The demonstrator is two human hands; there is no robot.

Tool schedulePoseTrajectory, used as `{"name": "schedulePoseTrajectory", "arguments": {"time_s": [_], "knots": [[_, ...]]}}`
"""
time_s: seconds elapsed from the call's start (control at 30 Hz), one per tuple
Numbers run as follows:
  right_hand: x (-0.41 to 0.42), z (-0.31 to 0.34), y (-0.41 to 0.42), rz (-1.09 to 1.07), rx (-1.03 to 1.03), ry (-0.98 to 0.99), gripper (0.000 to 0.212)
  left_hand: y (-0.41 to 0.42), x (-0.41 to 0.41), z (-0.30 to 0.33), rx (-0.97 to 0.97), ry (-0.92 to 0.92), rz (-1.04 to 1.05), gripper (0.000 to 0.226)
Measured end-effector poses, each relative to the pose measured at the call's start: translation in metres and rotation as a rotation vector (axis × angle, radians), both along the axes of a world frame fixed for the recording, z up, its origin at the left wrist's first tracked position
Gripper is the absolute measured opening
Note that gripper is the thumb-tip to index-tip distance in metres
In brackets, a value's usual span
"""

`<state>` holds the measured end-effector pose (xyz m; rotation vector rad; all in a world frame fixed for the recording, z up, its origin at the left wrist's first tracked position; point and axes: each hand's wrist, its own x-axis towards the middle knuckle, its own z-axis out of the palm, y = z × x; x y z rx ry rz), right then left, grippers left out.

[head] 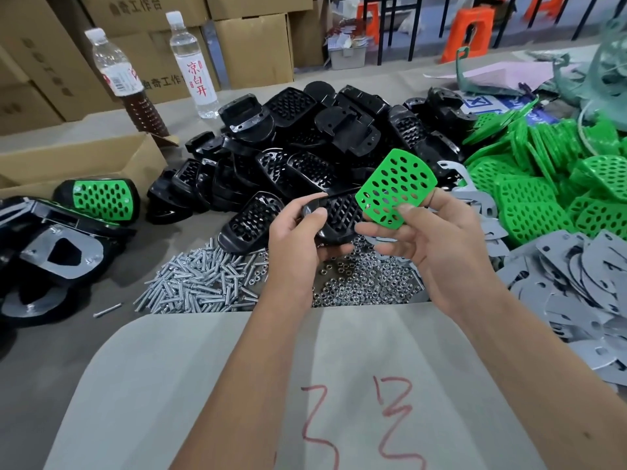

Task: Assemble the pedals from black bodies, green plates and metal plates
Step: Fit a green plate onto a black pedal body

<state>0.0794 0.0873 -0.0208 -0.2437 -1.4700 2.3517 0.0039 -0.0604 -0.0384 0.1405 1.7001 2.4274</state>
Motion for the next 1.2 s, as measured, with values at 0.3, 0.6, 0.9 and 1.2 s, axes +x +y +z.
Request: {"name": "schedulePoseTrajectory", "arguments": {"time_s": [0.3, 0.6, 0.9, 1.2], "knots": [[-0.002, -0.008, 0.000, 0.014, 0.087, 0.033, 0.020, 0.000, 0.001, -0.001, -0.019, 0.012, -0.029, 0.023], [-0.002, -0.017, 0.007, -0.195, 0.697, 0.300, 0.028, 0.001, 0.000, -0.001, -0.013, 0.003, -0.018, 0.022], [0.001, -0.019, 0.009, -0.050, 0.465, 0.268, 0.035, -0.004, 0.004, -0.003, -0.106, 0.148, -0.229, 0.055], [-0.005, -0.023, 0.006, -0.150, 0.338, -0.004, 0.009, -0.004, 0.001, -0.006, -0.084, 0.258, 0.063, 0.058]]}}
